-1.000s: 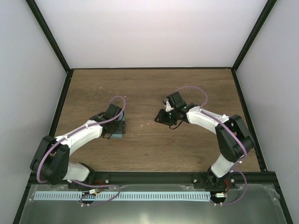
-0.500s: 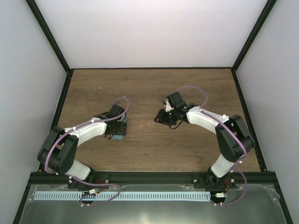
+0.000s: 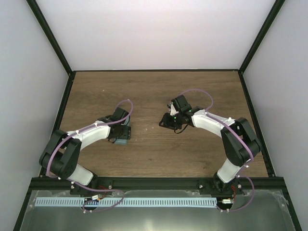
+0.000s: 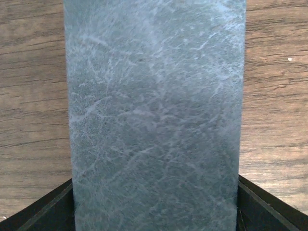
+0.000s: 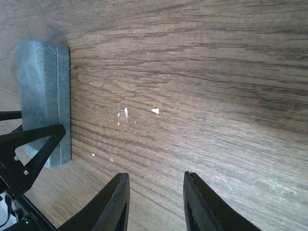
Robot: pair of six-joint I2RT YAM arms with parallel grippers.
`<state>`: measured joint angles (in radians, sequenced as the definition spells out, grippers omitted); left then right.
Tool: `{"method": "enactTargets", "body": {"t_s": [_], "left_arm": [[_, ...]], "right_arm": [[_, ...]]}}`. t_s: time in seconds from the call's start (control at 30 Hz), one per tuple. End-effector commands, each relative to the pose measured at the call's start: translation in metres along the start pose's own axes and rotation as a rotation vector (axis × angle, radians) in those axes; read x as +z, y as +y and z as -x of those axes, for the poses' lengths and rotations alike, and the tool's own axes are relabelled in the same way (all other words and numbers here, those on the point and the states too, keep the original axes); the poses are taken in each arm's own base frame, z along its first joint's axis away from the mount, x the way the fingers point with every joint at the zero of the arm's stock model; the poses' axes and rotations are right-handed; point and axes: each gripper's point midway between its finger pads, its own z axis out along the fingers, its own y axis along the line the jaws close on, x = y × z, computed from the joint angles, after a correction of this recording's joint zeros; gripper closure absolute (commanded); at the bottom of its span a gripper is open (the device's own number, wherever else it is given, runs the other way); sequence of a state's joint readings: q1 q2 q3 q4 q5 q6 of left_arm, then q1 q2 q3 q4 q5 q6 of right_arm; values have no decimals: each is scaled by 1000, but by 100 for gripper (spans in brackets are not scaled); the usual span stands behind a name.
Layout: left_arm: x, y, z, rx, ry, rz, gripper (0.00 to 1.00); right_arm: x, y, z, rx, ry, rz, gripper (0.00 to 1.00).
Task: Organize the sunglasses
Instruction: Place the sunglasses case at the center of the board, then reset both arms
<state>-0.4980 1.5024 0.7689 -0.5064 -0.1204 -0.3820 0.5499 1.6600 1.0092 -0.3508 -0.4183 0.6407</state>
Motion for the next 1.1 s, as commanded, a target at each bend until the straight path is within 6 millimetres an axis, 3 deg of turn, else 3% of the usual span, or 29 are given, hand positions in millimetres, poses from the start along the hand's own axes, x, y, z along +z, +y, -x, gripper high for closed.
{"method": "enactTargets", "body": {"t_s": [0.0,0.07,0.17,0.3,0.4,0.57,0.7,0.73,0.87,0.93,1.0,1.07], "left_arm": [[1,2,9,-13,-28,21,21],[-2,3,12,-19,-42,22,16],[-7,4,16,-26,-63,28,0],[-22,5,24,-41,-112,21,0],[-47,6,41,-67,-201,6,0],[-107,22,82,-170,-428,23,0],[-143,64,102,-357,-592,98,0],[-147,75,104,-400,-614,112,0],[-163,109,109,-473,-761,173,0],[-172,118,109,-492,-873,179,0],[-170,129,100,-511,-977,201,0],[-168,140,90,-531,-1047,249,0]], "right_arm": [[1,-1,7,-18,-10,-9,68],[0,0,7,-22,-11,-4,66],[-3,5,10,-37,-24,11,57],[-10,6,18,-59,-62,-10,44],[-24,3,32,-87,-136,-76,38],[-77,-6,70,-151,-389,-258,21],[-129,-21,97,-307,-639,-434,11],[-141,-23,99,-356,-711,-455,3],[-192,-67,102,-402,-1022,-573,0],[-202,-101,102,-350,-1084,-565,0],[-208,-133,102,-282,-1123,-596,0],[-215,-154,99,-257,-1179,-627,0]]}}
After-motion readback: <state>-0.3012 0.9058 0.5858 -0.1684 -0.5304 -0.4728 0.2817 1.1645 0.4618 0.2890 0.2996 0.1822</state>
